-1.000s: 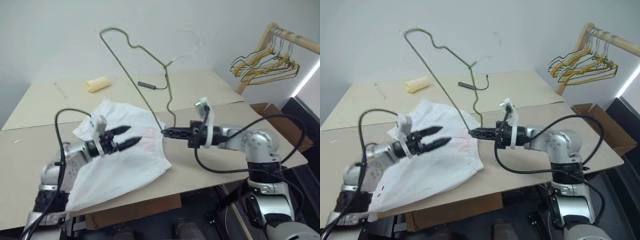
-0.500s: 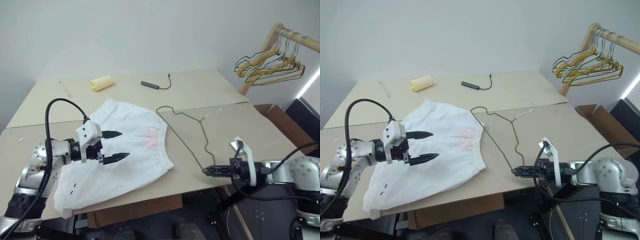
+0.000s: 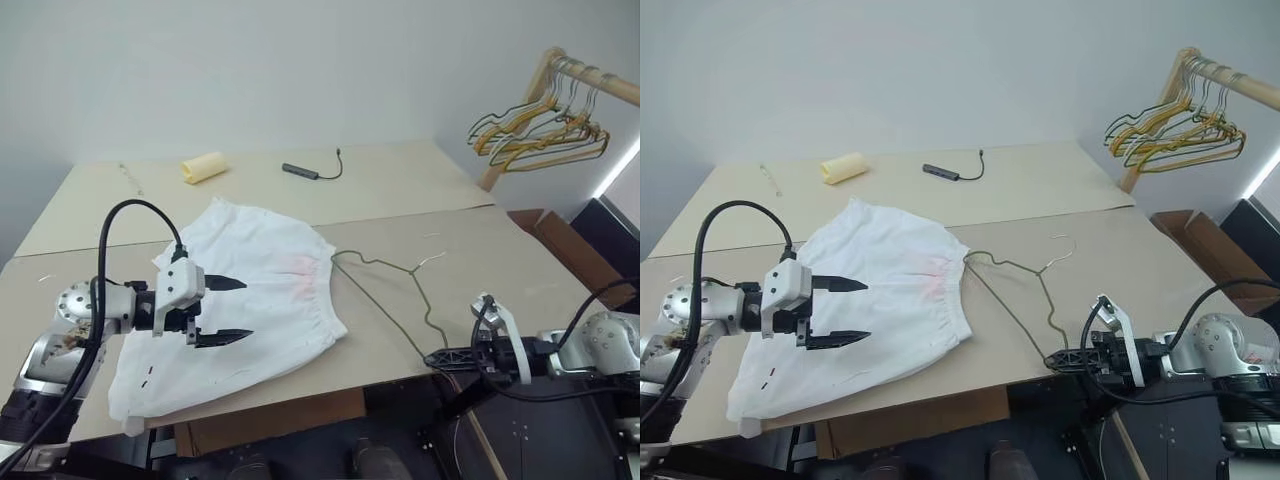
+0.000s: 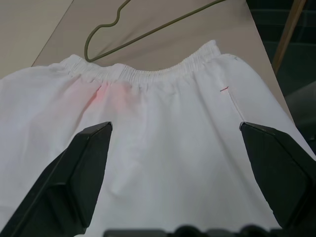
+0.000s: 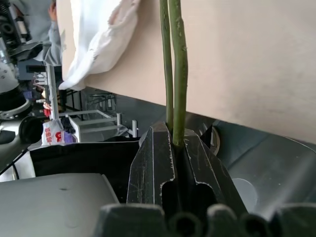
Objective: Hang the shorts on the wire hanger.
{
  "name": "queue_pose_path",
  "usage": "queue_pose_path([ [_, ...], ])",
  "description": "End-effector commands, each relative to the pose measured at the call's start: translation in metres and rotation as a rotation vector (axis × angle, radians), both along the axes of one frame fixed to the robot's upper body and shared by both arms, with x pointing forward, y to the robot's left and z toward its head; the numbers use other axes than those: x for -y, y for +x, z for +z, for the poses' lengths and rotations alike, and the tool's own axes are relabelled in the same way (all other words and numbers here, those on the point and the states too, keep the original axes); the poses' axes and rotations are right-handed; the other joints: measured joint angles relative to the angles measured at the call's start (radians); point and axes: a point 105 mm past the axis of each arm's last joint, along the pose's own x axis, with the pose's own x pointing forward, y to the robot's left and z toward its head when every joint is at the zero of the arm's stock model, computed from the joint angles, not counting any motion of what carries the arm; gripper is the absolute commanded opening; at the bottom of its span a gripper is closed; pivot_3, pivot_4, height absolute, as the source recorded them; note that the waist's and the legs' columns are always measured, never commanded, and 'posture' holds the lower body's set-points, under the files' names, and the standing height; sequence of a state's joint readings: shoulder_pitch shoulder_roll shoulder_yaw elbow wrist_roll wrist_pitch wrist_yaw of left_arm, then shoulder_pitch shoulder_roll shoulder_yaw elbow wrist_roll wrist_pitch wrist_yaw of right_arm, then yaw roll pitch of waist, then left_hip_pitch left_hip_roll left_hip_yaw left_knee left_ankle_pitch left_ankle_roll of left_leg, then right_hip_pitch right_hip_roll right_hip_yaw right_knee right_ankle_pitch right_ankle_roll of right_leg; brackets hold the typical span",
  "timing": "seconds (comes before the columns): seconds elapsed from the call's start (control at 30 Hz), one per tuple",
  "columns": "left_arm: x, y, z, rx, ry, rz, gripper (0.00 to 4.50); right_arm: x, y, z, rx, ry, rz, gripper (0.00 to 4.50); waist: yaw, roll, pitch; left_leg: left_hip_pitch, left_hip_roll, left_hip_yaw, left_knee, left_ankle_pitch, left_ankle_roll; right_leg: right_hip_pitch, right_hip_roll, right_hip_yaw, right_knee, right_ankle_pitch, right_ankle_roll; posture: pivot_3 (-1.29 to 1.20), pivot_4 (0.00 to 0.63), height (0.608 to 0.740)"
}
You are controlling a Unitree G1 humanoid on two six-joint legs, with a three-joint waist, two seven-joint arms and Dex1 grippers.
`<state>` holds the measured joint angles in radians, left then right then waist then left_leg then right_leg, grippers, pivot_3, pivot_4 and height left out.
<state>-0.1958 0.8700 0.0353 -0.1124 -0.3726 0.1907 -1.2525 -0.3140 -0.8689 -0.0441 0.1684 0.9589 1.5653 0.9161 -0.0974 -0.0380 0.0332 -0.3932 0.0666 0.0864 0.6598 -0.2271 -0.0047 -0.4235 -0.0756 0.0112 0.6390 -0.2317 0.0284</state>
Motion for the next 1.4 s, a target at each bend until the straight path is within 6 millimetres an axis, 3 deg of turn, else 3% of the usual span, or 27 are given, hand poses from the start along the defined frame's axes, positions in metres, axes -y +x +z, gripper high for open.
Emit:
queue_pose_path([
  [0.03,-0.002,0.001,0.004,0.037,0.024,0.017,4.49,0.002,0.014,0.012,0.075,0.014,-0.013,0.00,0.000,0.000,0.000,0.000,0.000,0.000,0.000,0.000,0.000,0.000,0.000,0.000,0.000,0.000,0.000,-0.10,0.000,0.740],
  [0.63,-0.008,0.002,-0.001,0.035,0.014,0.077,4.49,-0.019,0.020,0.011,0.084,0.059,0.050,0.00,0.001,0.000,0.000,0.001,0.000,0.000,0.000,0.000,0.000,0.000,0.000,0.000,0.001,0.000,0.000,-0.07,0.000,0.740],
  [0.93,-0.008,-0.003,-0.006,0.028,0.010,0.084,4.49,-0.002,0.029,0.012,0.092,0.043,-0.023,0.00,0.003,0.000,0.000,0.001,0.000,0.000,0.000,0.000,0.000,0.000,0.000,0.000,0.001,0.000,0.000,-0.06,0.000,0.740],
  [1.4,-0.004,-0.005,-0.007,0.026,0.002,0.075,4.49,0.004,0.015,0.007,0.065,0.042,-0.040,0.00,0.004,0.000,0.000,0.002,0.000,0.000,0.000,0.000,0.000,0.001,0.000,0.000,0.002,0.000,0.000,-0.07,0.000,0.740],
])
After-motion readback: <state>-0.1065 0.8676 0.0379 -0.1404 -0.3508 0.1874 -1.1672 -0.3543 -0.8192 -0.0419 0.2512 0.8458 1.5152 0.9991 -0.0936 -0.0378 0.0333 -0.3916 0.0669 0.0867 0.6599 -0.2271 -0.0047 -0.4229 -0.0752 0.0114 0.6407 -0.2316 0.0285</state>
